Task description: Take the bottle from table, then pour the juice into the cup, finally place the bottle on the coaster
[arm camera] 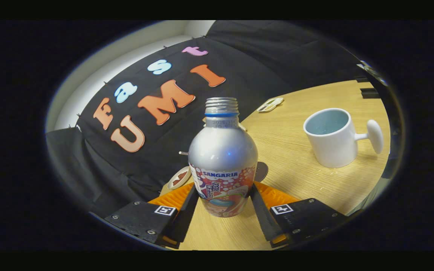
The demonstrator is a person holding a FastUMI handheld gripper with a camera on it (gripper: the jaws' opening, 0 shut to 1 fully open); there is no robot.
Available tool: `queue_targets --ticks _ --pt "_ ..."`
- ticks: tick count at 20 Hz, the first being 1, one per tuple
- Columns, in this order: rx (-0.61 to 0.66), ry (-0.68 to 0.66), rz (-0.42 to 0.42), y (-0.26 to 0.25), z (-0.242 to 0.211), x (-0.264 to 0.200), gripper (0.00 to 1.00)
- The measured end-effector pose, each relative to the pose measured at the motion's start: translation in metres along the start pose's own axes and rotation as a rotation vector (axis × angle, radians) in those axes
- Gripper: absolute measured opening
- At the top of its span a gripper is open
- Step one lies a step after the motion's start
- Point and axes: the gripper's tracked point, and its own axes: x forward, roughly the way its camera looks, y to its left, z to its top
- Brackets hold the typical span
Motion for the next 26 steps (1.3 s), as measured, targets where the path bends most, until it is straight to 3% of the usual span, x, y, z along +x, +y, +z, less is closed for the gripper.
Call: queue_targets --ticks 12,26 --pt "0.429 -0.042 0.014 0.005 0.027 0.011 0.77" --pt "0.716 -0.095 0.039 0.011 0.061 0.018 0.76"
